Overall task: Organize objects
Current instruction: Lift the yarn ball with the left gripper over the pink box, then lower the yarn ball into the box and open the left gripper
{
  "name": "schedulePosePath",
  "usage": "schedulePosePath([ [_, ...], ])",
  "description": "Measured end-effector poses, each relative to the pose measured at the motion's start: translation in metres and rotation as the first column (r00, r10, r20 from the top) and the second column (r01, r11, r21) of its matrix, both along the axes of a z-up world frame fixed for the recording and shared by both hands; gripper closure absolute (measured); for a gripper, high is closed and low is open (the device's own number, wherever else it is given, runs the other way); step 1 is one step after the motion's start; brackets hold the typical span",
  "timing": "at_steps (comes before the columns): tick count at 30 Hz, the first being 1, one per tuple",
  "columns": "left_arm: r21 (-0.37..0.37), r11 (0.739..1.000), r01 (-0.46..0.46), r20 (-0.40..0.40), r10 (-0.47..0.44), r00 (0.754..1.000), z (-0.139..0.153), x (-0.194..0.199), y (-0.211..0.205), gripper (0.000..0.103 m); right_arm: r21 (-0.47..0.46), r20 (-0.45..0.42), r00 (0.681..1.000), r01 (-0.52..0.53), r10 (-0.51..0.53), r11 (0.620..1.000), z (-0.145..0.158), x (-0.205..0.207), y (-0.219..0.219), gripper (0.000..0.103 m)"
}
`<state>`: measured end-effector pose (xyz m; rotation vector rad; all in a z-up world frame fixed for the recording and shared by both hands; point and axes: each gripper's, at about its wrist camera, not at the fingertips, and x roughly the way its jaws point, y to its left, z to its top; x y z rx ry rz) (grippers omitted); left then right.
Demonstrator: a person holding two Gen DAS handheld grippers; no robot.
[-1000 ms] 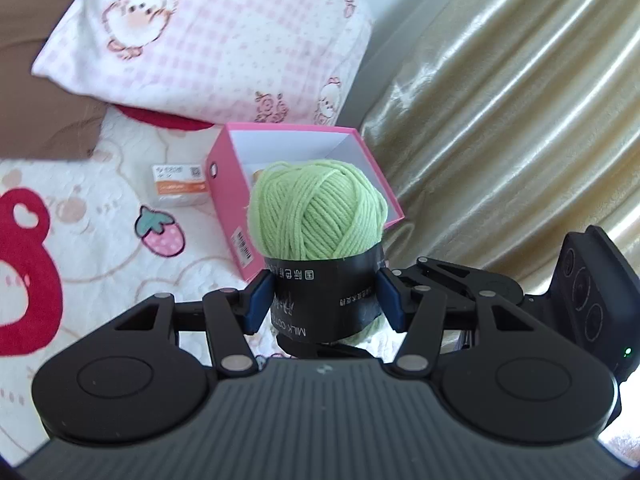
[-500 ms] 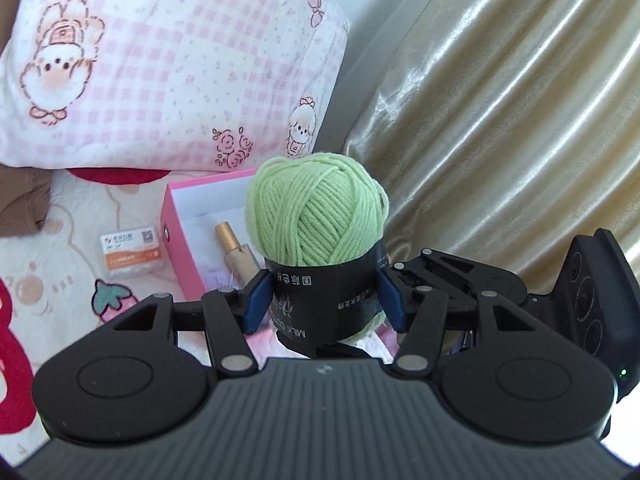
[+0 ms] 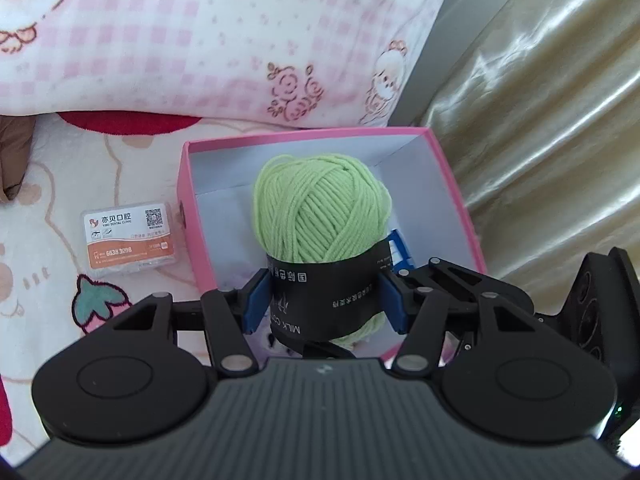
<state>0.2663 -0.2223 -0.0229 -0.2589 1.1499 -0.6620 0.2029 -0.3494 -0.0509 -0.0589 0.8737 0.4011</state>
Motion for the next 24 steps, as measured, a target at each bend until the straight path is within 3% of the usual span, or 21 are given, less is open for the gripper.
schedulePosePath([
  [8, -0.023, 0.999, -0.032, -0.079, 0.030, 0.996, -0.036, 0.014, 0.003, 0.046, -0.017, -0.035, 0.999, -0.005, 0.004, 1.000, -0.033, 0.012, 0.004, 0.037],
  [11, 0.012, 1.000, -0.024, -0.018, 0.024, 1.000, -0.034, 0.015, -0.005, 0.047, -0.024, -0.036, 0.999, 0.001, -0.002, 1.000, -0.039, 0.017, 0.002, 0.037],
  [14, 0.054, 0.998, -0.022, 0.021, 0.021, 1.000, -0.031, 0.017, -0.010, 0.047, 0.033, -0.069, 0.997, 0.029, -0.027, 0.999, -0.042, 0.029, -0.004, 0.033],
  [16, 0.048, 0.998, -0.034, 0.023, 0.033, 0.999, -0.031, 0.018, -0.010, 0.049, 0.058, -0.095, 0.995, 0.049, -0.043, 0.997, -0.045, 0.035, -0.007, 0.027],
  [20, 0.055, 0.998, -0.041, 0.072, 0.037, 0.997, -0.027, 0.014, -0.006, 0.049, 0.042, -0.097, 0.994, 0.054, -0.050, 0.998, -0.046, 0.031, -0.006, 0.027],
  [22, 0.018, 0.999, -0.050, 0.058, 0.049, 0.997, -0.026, 0.012, -0.003, 0.049, 0.072, -0.074, 0.997, 0.036, -0.030, 0.997, -0.043, 0.024, -0.006, 0.047],
  [24, -0.036, 0.997, -0.068, 0.014, 0.068, 0.998, -0.029, 0.010, 0.001, 0.049, 0.114, -0.099, 0.993, 0.082, -0.071, 0.990, -0.045, 0.031, -0.005, 0.049],
])
